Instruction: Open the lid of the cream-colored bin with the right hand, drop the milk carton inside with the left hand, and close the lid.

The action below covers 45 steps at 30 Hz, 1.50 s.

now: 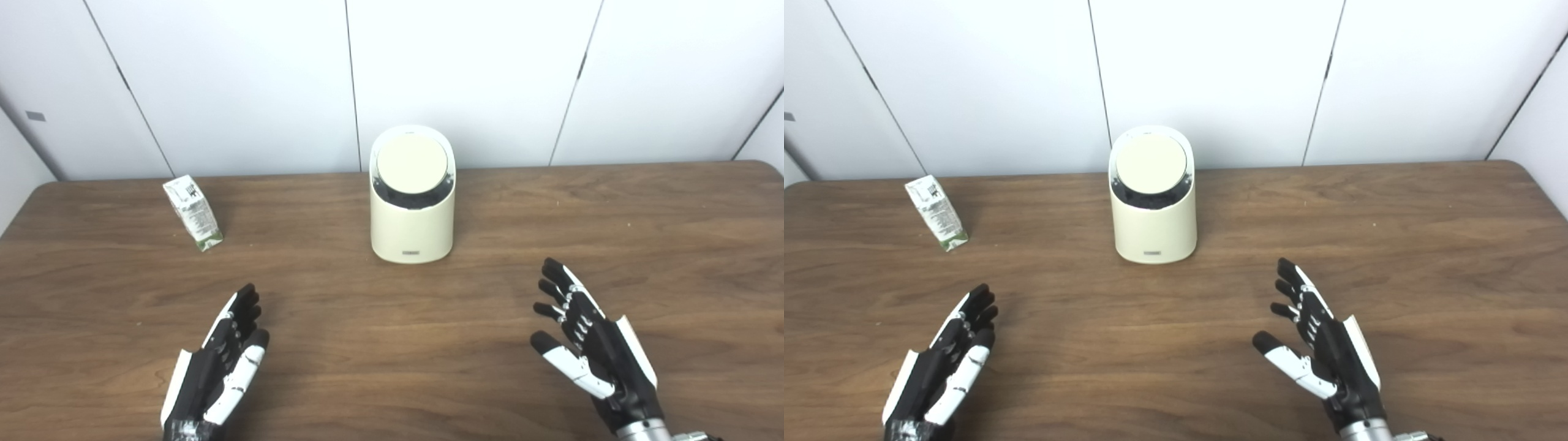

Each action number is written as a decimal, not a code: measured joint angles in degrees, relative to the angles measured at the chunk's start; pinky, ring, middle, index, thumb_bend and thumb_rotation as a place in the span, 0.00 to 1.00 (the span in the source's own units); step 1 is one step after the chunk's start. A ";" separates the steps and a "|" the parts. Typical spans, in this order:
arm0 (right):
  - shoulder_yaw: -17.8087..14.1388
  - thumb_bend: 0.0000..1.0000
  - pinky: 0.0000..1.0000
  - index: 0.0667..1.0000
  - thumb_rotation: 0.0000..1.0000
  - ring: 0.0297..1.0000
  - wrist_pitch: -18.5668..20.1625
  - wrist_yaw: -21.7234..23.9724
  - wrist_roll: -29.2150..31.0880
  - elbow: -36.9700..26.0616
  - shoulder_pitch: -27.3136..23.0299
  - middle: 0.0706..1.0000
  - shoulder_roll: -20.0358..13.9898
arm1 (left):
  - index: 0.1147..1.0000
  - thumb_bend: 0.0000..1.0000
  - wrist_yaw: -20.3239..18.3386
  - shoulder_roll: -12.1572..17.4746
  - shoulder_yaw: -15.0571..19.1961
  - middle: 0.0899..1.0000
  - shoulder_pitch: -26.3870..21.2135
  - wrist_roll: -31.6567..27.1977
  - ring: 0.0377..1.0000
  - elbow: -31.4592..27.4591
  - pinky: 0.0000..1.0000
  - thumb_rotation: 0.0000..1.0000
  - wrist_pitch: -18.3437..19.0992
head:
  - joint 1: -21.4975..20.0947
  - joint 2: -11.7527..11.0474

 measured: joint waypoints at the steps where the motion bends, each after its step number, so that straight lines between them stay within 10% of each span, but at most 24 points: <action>1: 0.00 0.68 0.82 0.93 0.60 0.92 0.00 0.00 0.00 0.00 0.00 0.94 0.00 | 0.97 0.48 0.03 0.00 -0.01 0.95 0.00 0.01 0.94 0.00 0.95 0.57 0.00 | 0.00 0.00; 24: -0.15 0.66 0.83 0.93 0.59 0.91 0.02 -0.18 -0.03 0.04 -0.83 0.94 -0.07 | 0.98 0.46 0.12 -0.05 -0.20 0.96 0.04 -0.29 0.94 -0.10 0.95 0.56 0.02 | 0.62 -0.79; 45: -2.87 0.86 0.90 0.92 0.51 0.92 5.05 -2.25 -6.96 8.23 -20.34 0.93 0.83 | 0.97 0.43 0.75 -0.34 -1.18 0.94 -0.20 2.30 0.93 1.89 0.93 0.59 -1.49 | 0.35 -3.96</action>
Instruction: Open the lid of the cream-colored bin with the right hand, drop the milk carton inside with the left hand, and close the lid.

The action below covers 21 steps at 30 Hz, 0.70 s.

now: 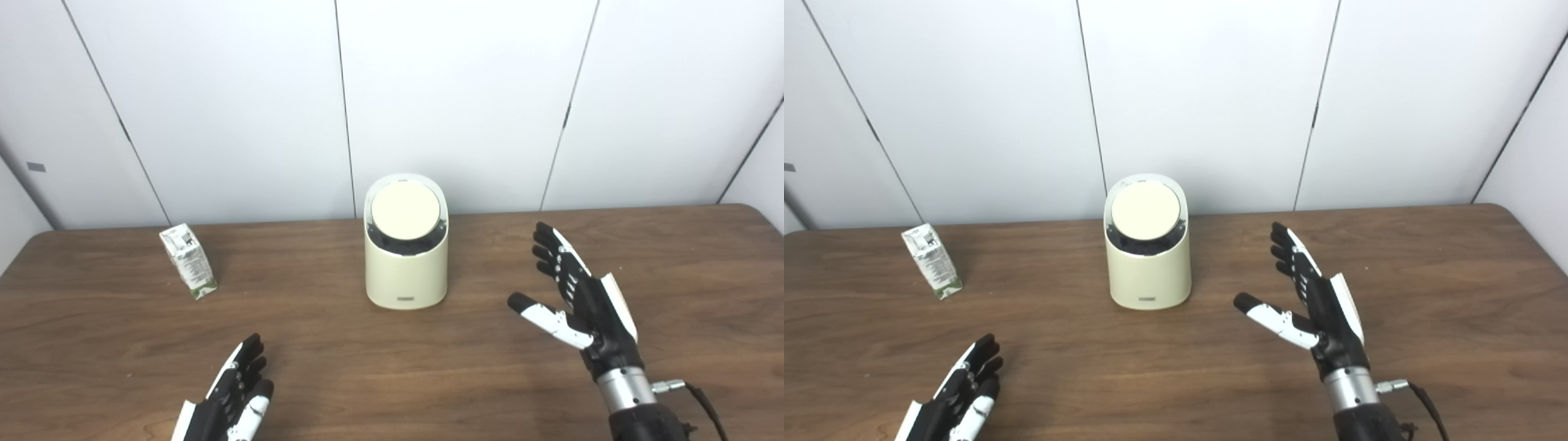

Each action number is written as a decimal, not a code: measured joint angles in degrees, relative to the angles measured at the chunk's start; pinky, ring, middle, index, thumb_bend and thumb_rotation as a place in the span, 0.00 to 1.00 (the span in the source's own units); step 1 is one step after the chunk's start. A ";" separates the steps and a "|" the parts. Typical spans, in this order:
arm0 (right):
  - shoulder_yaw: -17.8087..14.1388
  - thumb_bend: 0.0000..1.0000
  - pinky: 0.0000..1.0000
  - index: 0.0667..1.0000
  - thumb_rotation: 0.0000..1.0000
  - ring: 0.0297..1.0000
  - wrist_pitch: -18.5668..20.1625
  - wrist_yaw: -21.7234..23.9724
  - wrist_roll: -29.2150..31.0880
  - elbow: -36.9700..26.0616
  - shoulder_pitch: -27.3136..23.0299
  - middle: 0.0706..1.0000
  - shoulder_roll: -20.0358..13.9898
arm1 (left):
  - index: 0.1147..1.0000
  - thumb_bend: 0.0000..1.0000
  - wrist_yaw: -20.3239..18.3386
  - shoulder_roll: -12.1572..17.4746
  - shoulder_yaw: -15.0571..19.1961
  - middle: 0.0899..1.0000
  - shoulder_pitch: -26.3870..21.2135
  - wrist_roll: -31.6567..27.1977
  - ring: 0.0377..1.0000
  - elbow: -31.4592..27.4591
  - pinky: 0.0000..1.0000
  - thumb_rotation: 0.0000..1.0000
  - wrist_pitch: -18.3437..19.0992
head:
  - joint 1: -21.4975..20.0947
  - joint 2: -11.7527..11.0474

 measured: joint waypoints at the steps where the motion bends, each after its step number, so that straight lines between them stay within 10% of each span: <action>1: -0.02 0.88 0.89 0.91 0.50 0.91 0.01 -0.10 -0.12 1.10 -1.04 0.92 0.01 | 0.97 0.43 0.01 -0.01 -0.01 0.94 0.00 0.15 0.93 0.01 0.93 0.58 -0.15 | 0.00 0.00; 21: 2.99 0.90 0.81 0.89 0.39 0.90 5.65 -2.21 -6.55 13.20 -22.60 0.90 2.06 | 0.99 0.42 -0.16 -0.11 -0.80 0.96 -0.40 0.21 0.95 0.29 0.98 0.59 -0.69 | 0.18 0.18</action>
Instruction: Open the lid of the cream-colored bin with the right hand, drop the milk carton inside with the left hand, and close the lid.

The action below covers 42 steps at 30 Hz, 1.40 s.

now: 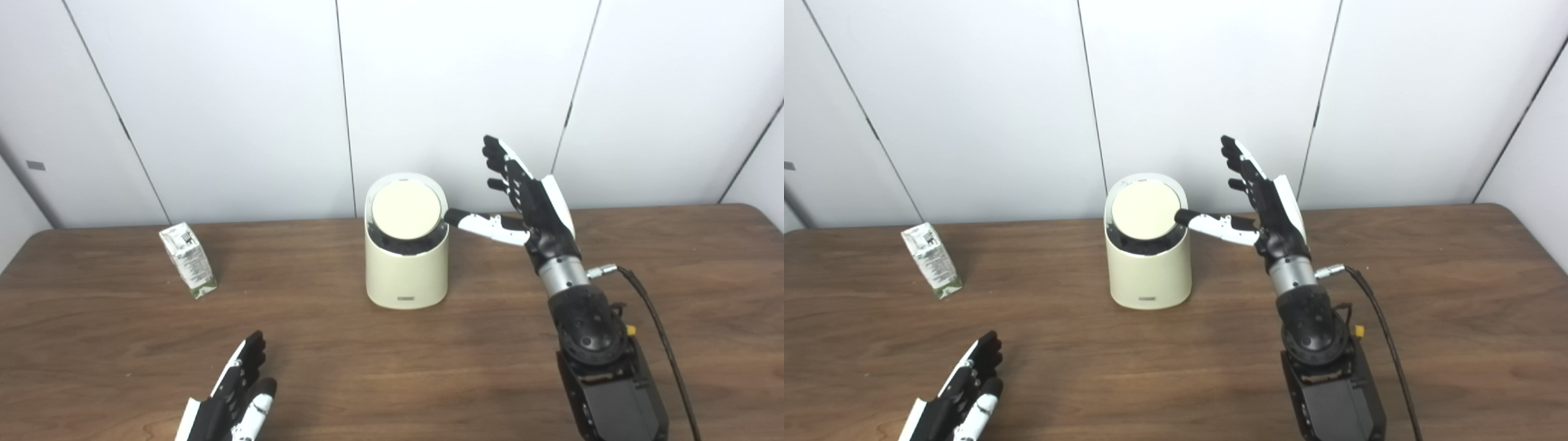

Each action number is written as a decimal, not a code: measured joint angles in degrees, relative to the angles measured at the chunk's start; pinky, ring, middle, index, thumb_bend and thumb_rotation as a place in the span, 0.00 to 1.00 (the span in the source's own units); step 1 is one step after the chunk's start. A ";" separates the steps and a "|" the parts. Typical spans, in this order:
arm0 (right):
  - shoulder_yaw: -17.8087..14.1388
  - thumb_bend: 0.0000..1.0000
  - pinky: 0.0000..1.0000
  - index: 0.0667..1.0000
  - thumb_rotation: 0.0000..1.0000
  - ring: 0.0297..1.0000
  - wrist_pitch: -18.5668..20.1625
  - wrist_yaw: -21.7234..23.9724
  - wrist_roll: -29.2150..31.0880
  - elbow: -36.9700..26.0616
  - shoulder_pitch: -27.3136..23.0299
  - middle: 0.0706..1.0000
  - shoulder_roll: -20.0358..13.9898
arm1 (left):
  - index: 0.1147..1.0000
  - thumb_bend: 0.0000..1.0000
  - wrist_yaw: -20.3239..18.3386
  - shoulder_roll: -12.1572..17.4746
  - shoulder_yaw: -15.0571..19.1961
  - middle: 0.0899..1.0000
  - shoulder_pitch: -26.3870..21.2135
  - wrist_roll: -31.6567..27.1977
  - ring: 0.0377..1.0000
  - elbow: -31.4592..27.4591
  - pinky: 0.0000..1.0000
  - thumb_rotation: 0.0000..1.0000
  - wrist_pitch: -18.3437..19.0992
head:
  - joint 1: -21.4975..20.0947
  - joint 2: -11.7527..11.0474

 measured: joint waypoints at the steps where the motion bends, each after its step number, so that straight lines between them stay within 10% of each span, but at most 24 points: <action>1: 0.21 0.90 0.81 0.89 0.38 0.90 0.28 -0.22 -0.37 1.05 -0.97 0.90 0.04 | 0.99 0.42 0.00 0.00 0.00 0.96 -0.01 -0.04 0.96 0.00 0.98 0.59 -0.02 | 0.00 0.00; 17: 6.85 0.88 0.84 0.91 0.30 0.90 -1.94 -2.70 -7.46 17.80 -8.30 0.91 -0.23 | 0.99 0.42 0.17 -0.14 -0.72 0.96 -0.03 -0.27 0.95 0.00 0.96 0.61 -0.07 | 0.70 0.61; 42: 12.63 0.93 0.86 0.91 0.17 0.93 -8.51 -3.90 -15.21 19.06 -11.08 0.91 -4.40 | 0.98 0.39 1.82 -0.41 -1.71 0.95 -0.10 0.84 0.95 -2.03 0.97 0.58 0.87 | 1.23 2.28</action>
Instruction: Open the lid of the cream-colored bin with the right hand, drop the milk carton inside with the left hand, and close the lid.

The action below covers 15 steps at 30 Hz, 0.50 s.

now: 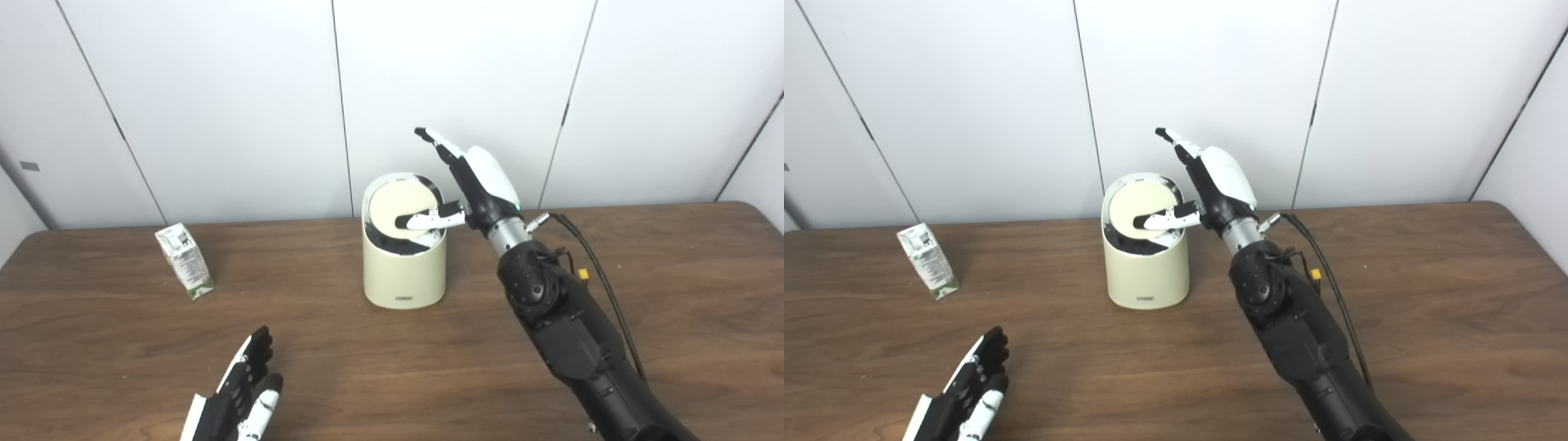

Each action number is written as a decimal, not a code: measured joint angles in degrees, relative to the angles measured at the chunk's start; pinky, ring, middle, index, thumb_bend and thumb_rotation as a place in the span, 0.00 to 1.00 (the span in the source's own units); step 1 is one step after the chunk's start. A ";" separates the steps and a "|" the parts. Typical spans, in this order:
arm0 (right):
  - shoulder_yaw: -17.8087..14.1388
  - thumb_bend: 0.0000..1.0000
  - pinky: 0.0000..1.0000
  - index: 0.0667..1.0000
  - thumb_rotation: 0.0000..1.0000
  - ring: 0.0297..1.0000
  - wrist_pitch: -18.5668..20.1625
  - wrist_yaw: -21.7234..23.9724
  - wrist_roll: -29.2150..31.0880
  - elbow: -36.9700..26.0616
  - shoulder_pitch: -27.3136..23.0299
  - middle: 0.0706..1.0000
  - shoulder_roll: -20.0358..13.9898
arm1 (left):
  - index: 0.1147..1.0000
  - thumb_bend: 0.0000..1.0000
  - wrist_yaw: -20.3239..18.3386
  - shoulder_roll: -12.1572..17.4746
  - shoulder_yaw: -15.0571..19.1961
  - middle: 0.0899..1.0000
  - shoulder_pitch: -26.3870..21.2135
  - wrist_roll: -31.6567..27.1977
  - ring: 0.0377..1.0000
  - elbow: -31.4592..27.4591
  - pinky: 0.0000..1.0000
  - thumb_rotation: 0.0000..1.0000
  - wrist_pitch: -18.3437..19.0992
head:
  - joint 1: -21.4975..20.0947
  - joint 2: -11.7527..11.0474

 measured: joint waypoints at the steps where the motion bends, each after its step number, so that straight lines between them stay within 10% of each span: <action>1: 0.11 0.94 0.87 0.91 0.17 0.93 0.01 0.14 -0.23 -0.29 0.00 0.91 -0.05 | 0.98 0.40 0.01 0.00 -0.02 0.95 -0.01 -0.02 0.95 -0.10 0.97 0.58 0.03 | 0.00 0.00; 11: 0.73 0.95 0.87 0.91 0.18 0.92 -0.04 1.38 -0.81 -1.25 0.09 0.90 -0.94 | 0.99 0.38 0.04 -0.02 -0.13 0.96 0.05 -0.38 0.95 -0.47 0.97 0.56 0.43 | 0.09 0.62; 15: -3.79 0.86 0.85 0.89 0.23 0.90 0.19 1.76 5.02 -1.22 1.34 0.90 1.40 | 0.98 0.37 0.04 0.00 -0.15 0.95 0.06 -0.35 0.95 -0.47 0.96 0.56 0.48 | 0.00 0.62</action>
